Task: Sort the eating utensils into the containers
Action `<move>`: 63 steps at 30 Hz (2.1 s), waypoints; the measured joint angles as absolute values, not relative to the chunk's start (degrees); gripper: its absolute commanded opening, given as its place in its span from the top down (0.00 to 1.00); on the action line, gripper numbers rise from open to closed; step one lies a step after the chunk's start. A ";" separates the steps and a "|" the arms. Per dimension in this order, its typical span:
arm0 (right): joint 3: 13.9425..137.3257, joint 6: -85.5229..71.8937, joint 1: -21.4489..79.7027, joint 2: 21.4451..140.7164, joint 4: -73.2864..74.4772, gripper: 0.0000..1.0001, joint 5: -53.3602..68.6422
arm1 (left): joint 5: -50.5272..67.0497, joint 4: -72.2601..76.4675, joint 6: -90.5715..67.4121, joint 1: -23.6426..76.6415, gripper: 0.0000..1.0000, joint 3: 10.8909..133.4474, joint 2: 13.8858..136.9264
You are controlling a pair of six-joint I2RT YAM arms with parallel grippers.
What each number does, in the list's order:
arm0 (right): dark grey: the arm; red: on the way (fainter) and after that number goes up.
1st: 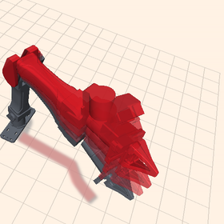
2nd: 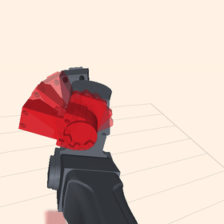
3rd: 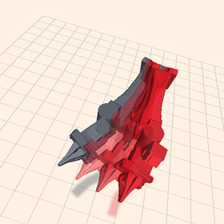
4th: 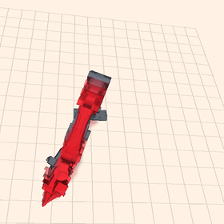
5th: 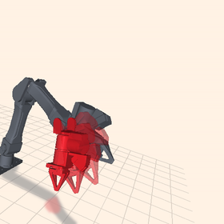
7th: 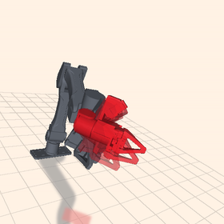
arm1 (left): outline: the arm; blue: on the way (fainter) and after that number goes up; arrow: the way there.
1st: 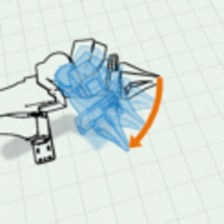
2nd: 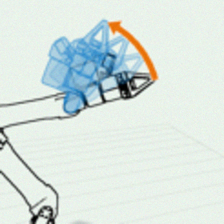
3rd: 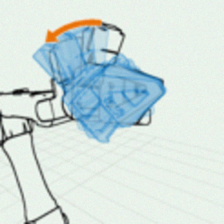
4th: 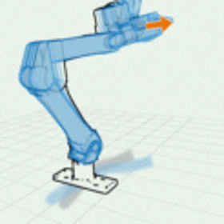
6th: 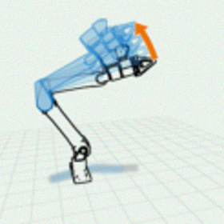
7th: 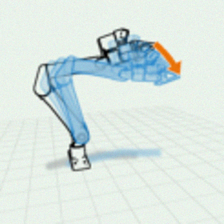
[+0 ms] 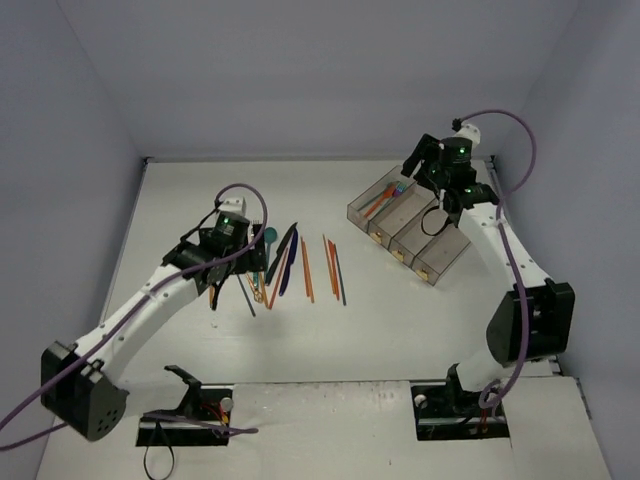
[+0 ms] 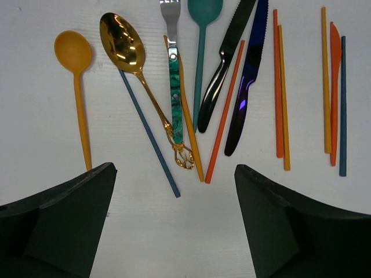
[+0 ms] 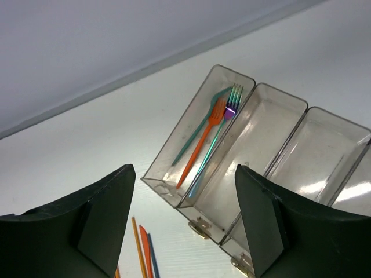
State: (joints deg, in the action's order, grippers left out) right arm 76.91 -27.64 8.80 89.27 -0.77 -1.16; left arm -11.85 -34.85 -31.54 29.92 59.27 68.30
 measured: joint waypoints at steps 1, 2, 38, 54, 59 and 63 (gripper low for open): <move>75.19 -26.98 8.80 86.23 -0.66 0.33 -1.07 | -11.81 -34.33 -31.15 29.54 0.23 60.04 70.16; 73.47 -26.49 8.80 83.45 -0.47 0.33 -0.90 | -11.65 -33.83 -30.71 29.03 0.25 60.74 72.00; 50.98 -26.26 8.82 53.39 11.96 0.31 3.66 | -4.56 -29.17 -22.67 20.29 0.67 81.00 113.72; 50.39 -26.26 8.82 53.34 12.35 0.31 3.66 | -5.82 -29.53 -22.92 19.75 0.78 86.78 117.86; 50.39 -26.26 8.82 53.34 12.47 0.31 3.66 | -5.93 -29.75 -23.35 19.75 0.93 86.78 117.86; 50.39 -26.26 8.82 53.34 12.69 0.31 3.66 | -6.34 -30.09 -23.48 19.75 1.00 86.78 117.86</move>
